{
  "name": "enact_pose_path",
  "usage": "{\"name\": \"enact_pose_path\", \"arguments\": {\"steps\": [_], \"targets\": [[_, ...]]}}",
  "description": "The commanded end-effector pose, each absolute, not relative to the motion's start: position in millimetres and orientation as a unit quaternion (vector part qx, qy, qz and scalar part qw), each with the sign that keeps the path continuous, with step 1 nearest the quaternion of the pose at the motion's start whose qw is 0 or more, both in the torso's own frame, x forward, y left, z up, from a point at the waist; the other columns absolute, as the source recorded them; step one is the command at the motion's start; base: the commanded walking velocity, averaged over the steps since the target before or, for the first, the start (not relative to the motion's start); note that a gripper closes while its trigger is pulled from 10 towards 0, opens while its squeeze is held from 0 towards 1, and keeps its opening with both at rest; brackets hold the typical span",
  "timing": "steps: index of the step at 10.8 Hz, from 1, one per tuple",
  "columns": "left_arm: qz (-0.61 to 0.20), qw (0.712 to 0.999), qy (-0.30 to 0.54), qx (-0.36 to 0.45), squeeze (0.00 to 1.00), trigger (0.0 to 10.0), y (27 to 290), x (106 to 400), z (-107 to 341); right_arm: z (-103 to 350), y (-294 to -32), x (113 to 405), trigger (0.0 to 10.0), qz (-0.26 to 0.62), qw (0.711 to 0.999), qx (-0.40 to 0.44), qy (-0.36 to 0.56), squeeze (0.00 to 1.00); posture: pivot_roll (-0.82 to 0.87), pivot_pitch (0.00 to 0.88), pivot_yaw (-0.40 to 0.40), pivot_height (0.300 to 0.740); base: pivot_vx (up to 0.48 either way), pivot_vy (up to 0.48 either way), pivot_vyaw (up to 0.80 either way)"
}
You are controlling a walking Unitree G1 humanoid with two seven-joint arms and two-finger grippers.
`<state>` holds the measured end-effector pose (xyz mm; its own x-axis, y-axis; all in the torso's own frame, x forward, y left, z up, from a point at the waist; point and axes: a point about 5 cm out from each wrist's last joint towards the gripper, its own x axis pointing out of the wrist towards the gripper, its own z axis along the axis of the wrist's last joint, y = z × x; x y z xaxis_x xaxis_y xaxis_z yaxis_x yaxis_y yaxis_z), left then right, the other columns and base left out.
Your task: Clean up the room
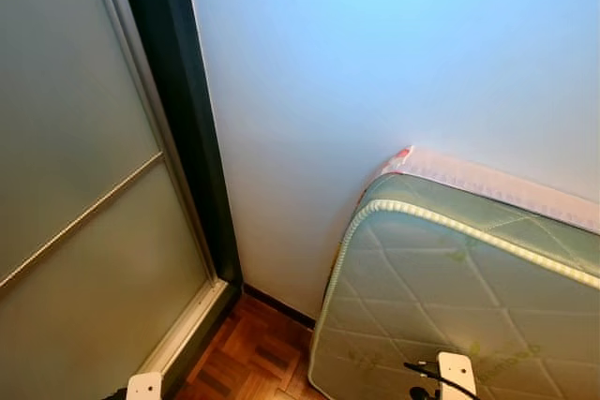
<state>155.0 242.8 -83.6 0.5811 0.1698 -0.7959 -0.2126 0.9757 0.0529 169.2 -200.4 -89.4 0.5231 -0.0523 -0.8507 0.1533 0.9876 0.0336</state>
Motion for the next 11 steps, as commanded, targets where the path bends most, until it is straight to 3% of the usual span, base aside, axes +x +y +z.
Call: {"name": "enact_pose_path", "arguments": {"steps": [1, 11], "targets": [[0.082, 0.878, 0.472, -0.003, 0.0, 10.0, 214.9, 160.6, -89.3, -81.3, -173.5, 191.1, 10.0, 0.031, 0.884, 0.07, 0.462, 0.0, 0.19, 0.173, -0.104, 0.74, 0.0, 0.0, 0.0], [0.084, 0.878, 0.472, -0.006, 0.0, 10.0, 214.9, 159.7, -89.7, -83.3, -176.0, 186.8, 10.0, 0.028, 0.88, 0.062, 0.469, 0.0, 0.19, 0.169, -0.106, 0.74, 0.0, 0.0, 0.0]]}}
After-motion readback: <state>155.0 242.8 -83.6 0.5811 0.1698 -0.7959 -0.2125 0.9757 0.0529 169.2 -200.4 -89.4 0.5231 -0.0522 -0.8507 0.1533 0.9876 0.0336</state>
